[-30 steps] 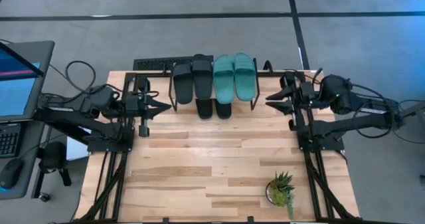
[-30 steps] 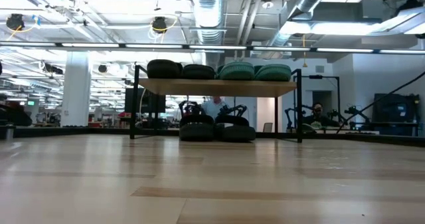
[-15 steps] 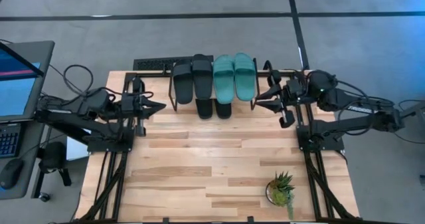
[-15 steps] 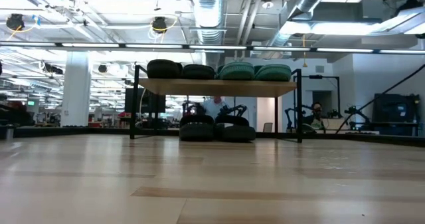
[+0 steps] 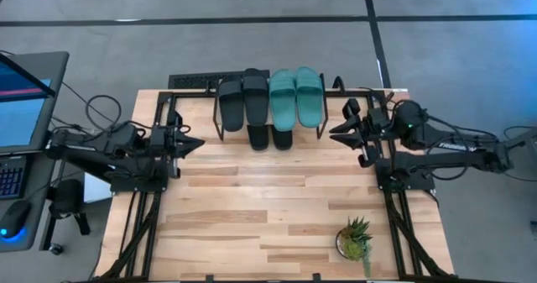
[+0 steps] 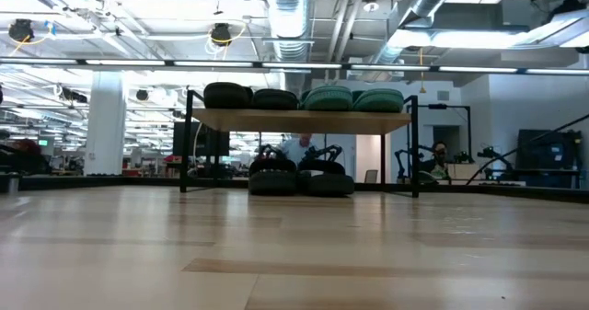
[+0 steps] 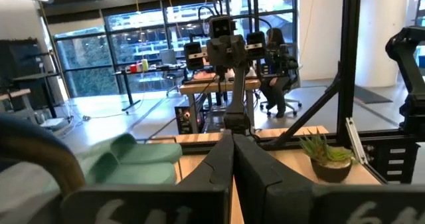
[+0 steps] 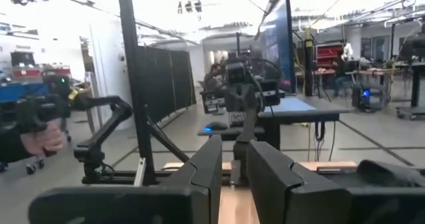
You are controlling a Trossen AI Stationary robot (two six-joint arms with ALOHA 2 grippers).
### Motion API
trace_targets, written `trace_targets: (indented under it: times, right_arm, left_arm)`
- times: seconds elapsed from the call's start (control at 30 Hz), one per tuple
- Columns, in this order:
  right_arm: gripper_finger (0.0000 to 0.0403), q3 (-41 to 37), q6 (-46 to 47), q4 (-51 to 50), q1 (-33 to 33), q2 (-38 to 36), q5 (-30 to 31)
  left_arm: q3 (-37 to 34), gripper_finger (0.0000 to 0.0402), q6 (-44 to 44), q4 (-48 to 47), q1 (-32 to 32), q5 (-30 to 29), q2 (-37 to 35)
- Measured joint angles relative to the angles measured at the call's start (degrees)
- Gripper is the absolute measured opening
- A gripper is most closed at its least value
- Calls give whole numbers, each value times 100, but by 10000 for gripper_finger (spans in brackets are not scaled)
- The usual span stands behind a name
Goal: Pick and place slides into the shelf
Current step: Return to Home Position
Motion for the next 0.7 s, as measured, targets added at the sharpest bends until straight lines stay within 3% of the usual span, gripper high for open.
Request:
trace_targets:
  times: [0.37,0.7]
  right_arm:
    - [61,-874,432,666,-7,-291,93]
    - [61,-1154,523,940,-11,-329,284]
  left_arm:
    - [-1381,0,-326,928,0,-6,-1071]
    - [-2003,0,-546,1097,0,-9,-1875]
